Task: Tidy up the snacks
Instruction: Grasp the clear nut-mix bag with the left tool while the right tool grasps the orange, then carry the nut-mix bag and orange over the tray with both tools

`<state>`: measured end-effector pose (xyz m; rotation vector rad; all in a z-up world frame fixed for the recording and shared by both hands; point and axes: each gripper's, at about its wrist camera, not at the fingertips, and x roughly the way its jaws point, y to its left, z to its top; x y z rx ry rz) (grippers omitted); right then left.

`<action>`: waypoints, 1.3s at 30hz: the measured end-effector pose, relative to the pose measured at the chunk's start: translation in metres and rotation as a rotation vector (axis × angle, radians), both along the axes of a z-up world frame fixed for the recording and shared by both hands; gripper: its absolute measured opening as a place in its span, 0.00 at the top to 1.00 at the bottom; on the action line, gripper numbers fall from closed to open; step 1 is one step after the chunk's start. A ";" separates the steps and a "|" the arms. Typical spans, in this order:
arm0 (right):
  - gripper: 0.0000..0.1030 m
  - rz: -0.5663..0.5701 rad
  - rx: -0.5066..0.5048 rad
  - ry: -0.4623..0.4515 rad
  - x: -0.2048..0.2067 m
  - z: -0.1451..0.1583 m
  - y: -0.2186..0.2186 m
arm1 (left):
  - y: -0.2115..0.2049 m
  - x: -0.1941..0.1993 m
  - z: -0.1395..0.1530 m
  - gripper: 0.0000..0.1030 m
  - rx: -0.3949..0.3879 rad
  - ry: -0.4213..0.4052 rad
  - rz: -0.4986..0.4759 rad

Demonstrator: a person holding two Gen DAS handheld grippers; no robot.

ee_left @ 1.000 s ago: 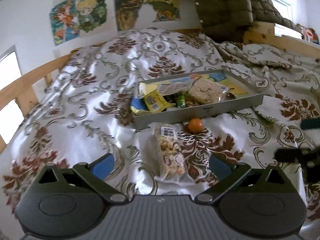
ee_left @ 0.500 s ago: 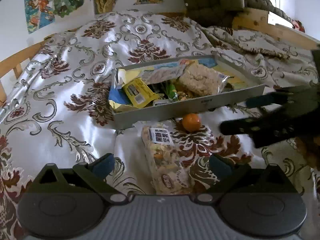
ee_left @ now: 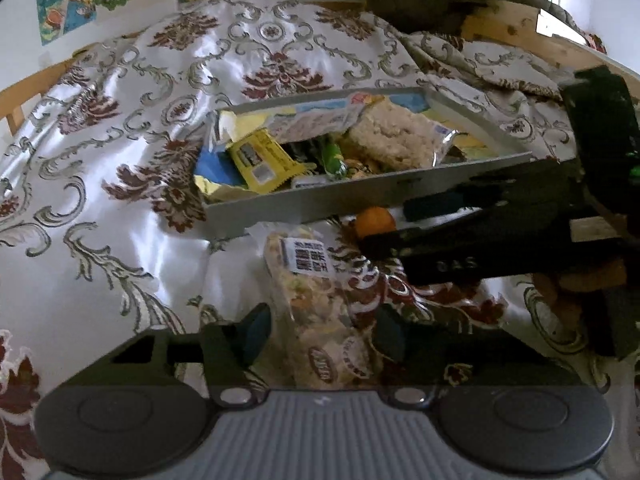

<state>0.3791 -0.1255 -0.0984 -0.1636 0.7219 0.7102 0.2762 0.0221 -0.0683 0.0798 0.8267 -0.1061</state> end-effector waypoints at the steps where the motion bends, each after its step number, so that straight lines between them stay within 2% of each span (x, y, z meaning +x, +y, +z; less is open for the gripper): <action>1: 0.49 0.001 -0.009 -0.002 0.002 -0.002 0.002 | -0.001 0.001 -0.001 0.47 0.002 0.011 0.005; 3: 0.53 -0.003 -0.019 -0.005 0.005 -0.005 0.005 | -0.001 0.004 -0.004 0.49 0.003 0.033 0.025; 10: 0.58 -0.002 -0.048 -0.039 0.006 -0.010 0.014 | 0.007 0.008 -0.004 0.51 -0.063 0.052 0.076; 12: 0.65 0.007 -0.051 -0.044 0.004 -0.011 0.015 | 0.008 0.008 -0.004 0.53 -0.068 0.053 0.083; 18: 0.65 0.008 -0.053 -0.044 -0.003 -0.008 0.013 | 0.007 0.007 -0.001 0.58 -0.091 0.062 0.103; 25: 0.66 0.028 -0.048 -0.046 -0.028 0.005 -0.001 | 0.000 -0.001 0.002 0.58 -0.129 0.076 0.101; 29: 0.66 0.029 -0.043 -0.052 -0.042 0.016 -0.014 | -0.005 -0.009 0.005 0.58 -0.162 0.076 0.093; 33: 0.66 0.018 -0.028 -0.057 -0.056 0.030 -0.033 | -0.013 -0.019 0.009 0.59 -0.229 0.088 0.065; 39: 0.66 -0.014 -0.025 -0.060 -0.078 0.042 -0.066 | -0.035 -0.032 0.009 0.59 -0.263 0.132 0.046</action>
